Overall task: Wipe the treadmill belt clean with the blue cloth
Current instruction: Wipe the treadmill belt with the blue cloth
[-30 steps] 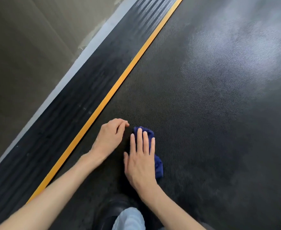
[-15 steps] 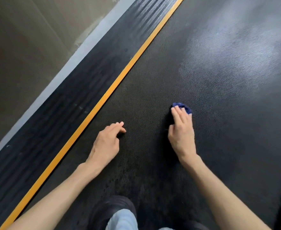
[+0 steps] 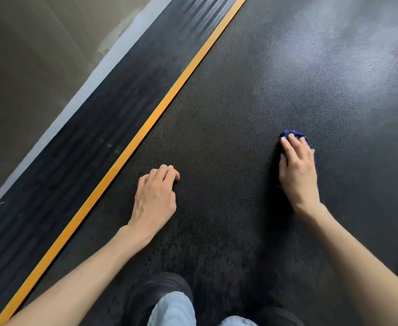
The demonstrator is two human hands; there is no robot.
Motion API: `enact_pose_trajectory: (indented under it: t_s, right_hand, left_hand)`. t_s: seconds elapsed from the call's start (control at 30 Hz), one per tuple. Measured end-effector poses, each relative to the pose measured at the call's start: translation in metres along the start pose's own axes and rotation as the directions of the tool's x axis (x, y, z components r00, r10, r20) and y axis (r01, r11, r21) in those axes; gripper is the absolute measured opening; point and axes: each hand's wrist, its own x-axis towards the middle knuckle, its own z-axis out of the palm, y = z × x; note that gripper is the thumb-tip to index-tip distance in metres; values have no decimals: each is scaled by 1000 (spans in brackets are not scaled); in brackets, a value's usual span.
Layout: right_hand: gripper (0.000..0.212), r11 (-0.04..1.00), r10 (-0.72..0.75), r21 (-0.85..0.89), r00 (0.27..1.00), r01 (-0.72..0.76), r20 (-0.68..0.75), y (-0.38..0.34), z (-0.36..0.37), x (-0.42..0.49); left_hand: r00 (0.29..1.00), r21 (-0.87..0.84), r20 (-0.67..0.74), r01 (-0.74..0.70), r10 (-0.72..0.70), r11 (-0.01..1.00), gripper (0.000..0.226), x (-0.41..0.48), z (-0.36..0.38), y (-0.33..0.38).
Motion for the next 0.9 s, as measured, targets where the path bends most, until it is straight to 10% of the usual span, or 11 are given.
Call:
enact_pose_trajectory:
  t_s: [0.1,0.23,0.43,0.53,0.63,0.77,0.9]
  right_hand:
    - [44,986,163,41,985,-161,-58,-39,5,-2]
    - [55,969,-244,73,964,237,108,-110,20,-67]
    - [38,621,-777,168,575,765,256,-67,18,-107]
    - [37,758,-648,32,747,651,151,-16,12,-65]
    - [35,979,-205,9,978,206,-49,20,1,-13]
    - [36,986,93,147,990,-77,-104,13,-3,3]
    - [44,976,-177,134,984,172,27,-42,6,-61]
  left_hand:
    - [1000,-8,14,4,-4,1000,35,-5,3,-2]
    - [1000,47,-11,4,-4,999,34,-4,7,0]
    - [1000,126,-14,13,-11,992,36,0,9,15]
    - [993,124,34,-118,115,985,49,0,12,20]
    - [957,68,108,-278,270,958,63,5,16,32]
    - [930,69,142,-352,340,933,68,11,21,43]
    - [929,83,125,-361,349,929,58,14,27,37]
